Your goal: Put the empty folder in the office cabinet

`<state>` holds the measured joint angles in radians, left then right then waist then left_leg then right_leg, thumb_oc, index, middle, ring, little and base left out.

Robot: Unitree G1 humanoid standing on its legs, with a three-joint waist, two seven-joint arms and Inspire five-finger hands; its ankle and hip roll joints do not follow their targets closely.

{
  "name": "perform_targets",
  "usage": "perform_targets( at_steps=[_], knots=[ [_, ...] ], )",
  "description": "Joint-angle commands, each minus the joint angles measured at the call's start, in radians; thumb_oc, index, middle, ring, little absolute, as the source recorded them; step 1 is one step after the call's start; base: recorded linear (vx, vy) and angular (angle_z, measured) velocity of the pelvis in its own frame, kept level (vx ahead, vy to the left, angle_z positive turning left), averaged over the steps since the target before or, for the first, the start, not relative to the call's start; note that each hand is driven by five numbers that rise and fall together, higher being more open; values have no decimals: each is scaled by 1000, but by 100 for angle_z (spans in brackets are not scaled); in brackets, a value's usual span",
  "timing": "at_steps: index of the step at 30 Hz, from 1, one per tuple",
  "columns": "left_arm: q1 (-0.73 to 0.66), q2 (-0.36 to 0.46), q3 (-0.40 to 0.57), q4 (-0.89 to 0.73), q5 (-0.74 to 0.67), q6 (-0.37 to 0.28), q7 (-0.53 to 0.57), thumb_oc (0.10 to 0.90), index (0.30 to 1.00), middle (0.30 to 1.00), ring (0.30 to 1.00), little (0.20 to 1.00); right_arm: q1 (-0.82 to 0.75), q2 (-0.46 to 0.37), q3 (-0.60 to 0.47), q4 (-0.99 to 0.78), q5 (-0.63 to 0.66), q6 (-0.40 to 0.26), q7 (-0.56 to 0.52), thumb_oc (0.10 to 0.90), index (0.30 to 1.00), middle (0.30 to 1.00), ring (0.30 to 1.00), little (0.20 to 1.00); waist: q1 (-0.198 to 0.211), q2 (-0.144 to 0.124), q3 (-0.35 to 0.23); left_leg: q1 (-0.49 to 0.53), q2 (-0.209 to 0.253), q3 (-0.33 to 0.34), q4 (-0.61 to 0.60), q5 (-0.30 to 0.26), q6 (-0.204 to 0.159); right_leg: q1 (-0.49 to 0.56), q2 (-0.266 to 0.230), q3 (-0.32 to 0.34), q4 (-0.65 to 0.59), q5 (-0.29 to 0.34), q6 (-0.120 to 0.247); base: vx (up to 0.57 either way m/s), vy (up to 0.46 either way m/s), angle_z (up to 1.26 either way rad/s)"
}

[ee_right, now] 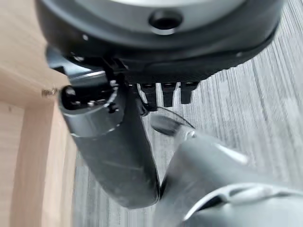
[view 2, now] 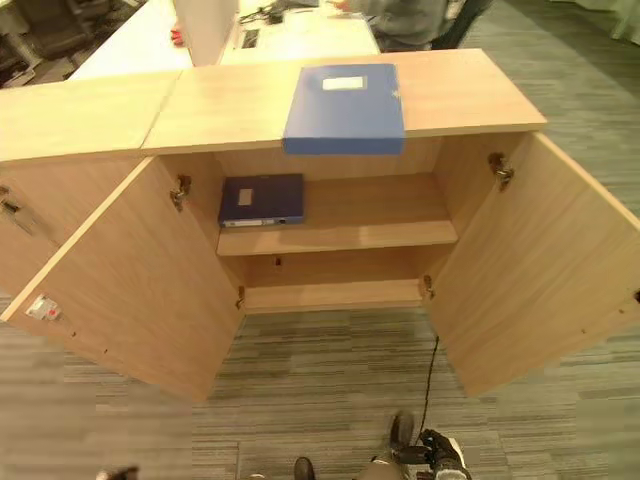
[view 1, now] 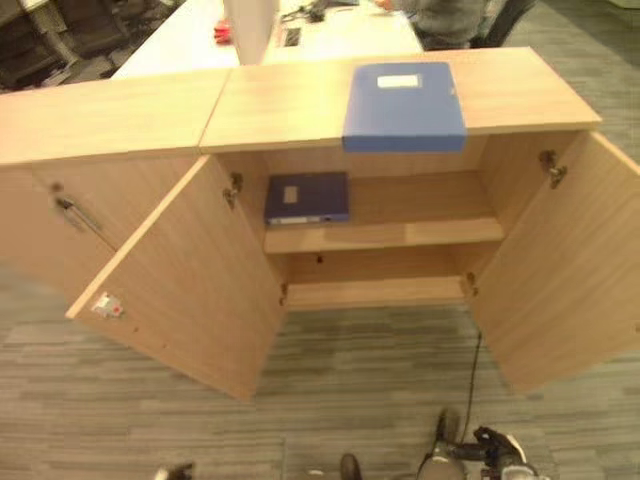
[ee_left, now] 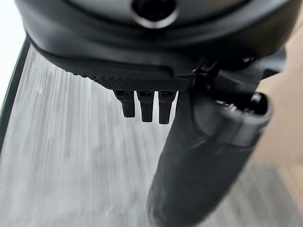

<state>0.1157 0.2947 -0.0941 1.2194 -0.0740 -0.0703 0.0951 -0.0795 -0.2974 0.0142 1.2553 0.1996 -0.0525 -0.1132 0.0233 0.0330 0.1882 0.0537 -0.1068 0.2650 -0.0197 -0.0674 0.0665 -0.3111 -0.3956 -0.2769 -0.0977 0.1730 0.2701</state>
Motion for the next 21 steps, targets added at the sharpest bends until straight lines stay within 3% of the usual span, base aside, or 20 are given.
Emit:
perform_targets(
  at_steps=[1,4,6,7,10,13,14,16,17,21],
  knots=[
    [-108,48,-39,-61,-1,-41,7,800,900,900,900,900,37,-60,46,43,-6,26,-26,800,900,900,900,900,5,9,26,108,225,-254,-63,-40,-169,120,94,73,35,20,-23,356,-278,84],
    [-92,27,-67,-132,-17,-35,-15,800,900,900,900,900,61,-101,58,89,-50,32,-12,800,900,900,900,900,-15,40,7,84,295,-304,-38,-15,-211,156,128,45,51,-7,-50,325,-443,110],
    [-105,26,-99,-204,-15,-33,-35,800,900,900,900,900,50,-131,61,83,-54,30,-6,800,900,900,900,900,-17,57,12,27,325,-314,49,53,-245,186,150,12,54,-57,-79,160,-317,66],
    [-112,28,-108,-235,-18,-27,-42,800,900,900,900,900,41,-144,52,87,-44,29,-7,800,900,900,900,900,-16,63,22,-14,329,-339,131,116,-263,220,173,-9,45,-89,-108,211,-357,3],
    [-152,9,-101,-131,-30,-27,-27,800,900,900,900,900,35,-139,73,84,-40,24,-11,800,900,900,900,900,-11,26,50,-78,314,-376,350,230,-269,299,210,-10,38,-149,-162,251,-410,6],
    [-179,7,-93,-64,-37,-28,-11,800,900,900,900,900,32,-129,95,70,-35,20,-15,800,900,900,900,900,-2,-9,73,-139,284,-394,490,255,-255,332,213,-11,40,-171,-184,129,-269,-12],
    [-184,11,-90,-31,-31,-27,-3,800,900,900,900,900,32,-125,97,63,-23,20,-13,800,900,900,900,900,-4,-23,79,-172,291,-368,527,252,-250,339,216,-14,49,-190,-193,114,-222,-10],
    [-191,10,-97,-14,-23,-28,-6,800,900,900,900,900,35,-122,102,58,-13,20,-12,800,900,900,900,900,1,-21,75,-208,329,-326,438,257,-255,354,229,-23,57,-215,-192,173,-90,-5],
    [-190,10,-98,-14,-23,-28,-6,800,900,900,900,900,35,-122,102,58,-13,20,-12,800,900,900,900,900,2,-21,75,-205,330,-325,437,256,-256,355,229,-22,57,-215,-192,189,-3,6],
    [-188,9,-98,-1,-17,-25,-10,800,900,900,900,900,31,-118,114,51,-15,15,-8,800,900,900,900,900,25,-13,67,-206,335,-327,224,213,-257,384,246,-7,52,-231,-170,188,34,-1]
  ],
)
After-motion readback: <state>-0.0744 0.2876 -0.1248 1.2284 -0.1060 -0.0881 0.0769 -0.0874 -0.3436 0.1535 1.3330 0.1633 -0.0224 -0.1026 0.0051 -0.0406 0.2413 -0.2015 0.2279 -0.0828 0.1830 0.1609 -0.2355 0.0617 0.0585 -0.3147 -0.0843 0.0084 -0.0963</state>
